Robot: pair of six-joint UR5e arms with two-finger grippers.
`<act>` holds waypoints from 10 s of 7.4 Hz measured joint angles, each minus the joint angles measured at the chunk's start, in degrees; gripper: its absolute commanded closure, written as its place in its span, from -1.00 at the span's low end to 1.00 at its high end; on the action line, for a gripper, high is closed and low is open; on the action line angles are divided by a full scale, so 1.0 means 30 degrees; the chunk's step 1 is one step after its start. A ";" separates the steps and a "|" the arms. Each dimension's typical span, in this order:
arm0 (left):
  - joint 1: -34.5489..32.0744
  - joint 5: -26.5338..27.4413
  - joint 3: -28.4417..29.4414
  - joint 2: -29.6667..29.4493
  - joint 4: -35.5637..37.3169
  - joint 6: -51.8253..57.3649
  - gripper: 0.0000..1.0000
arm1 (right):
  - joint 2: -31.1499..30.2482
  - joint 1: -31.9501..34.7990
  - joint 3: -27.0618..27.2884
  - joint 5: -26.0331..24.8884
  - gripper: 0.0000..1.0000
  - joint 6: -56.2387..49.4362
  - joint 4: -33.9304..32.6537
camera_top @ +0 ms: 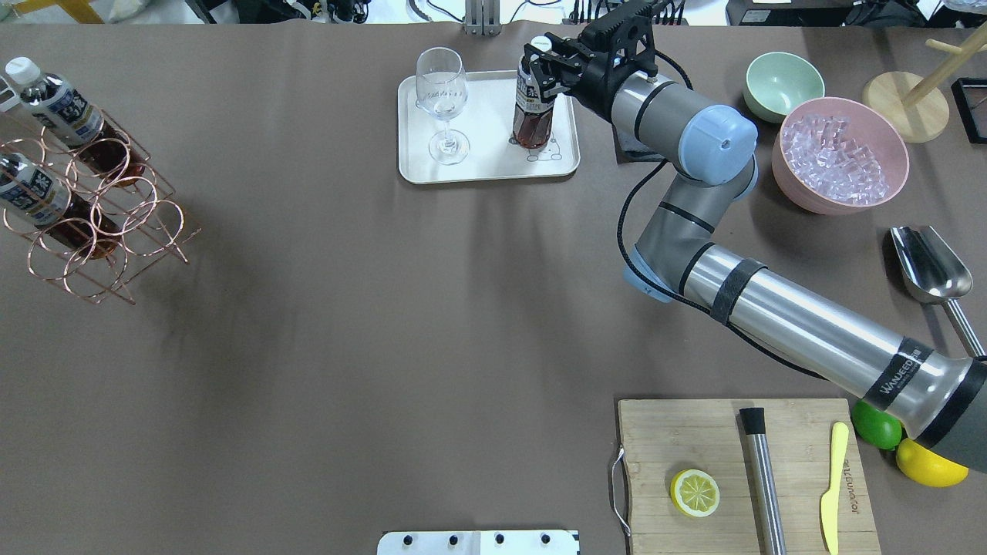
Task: Take tea from basket to plate
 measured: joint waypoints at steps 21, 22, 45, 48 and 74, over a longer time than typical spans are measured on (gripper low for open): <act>-0.2817 0.0351 0.9224 -0.1927 -0.6003 -1.1323 1.00 | -1.6954 1.0675 1.8986 1.4868 -1.00 0.1700 -2.0864; -0.2430 0.1058 0.9405 -0.1890 -0.7118 -1.1384 1.00 | -1.6948 1.1918 1.8883 1.5484 -1.00 -0.0566 -2.4199; -0.1353 0.0004 0.7107 -0.1544 -0.7499 -1.4872 -0.94 | -1.7141 1.6581 1.3940 1.8473 -1.00 -1.1167 -3.2128; -0.1985 -0.0277 0.4206 0.0750 -0.5951 -0.9629 -0.93 | -1.7129 1.6581 1.3941 1.8473 -1.00 -1.1168 -3.2127; -0.3107 -0.1584 0.6508 0.7426 -1.2157 1.5068 -0.95 | -1.7264 1.6580 1.3903 1.8474 -1.00 -1.1168 -3.2157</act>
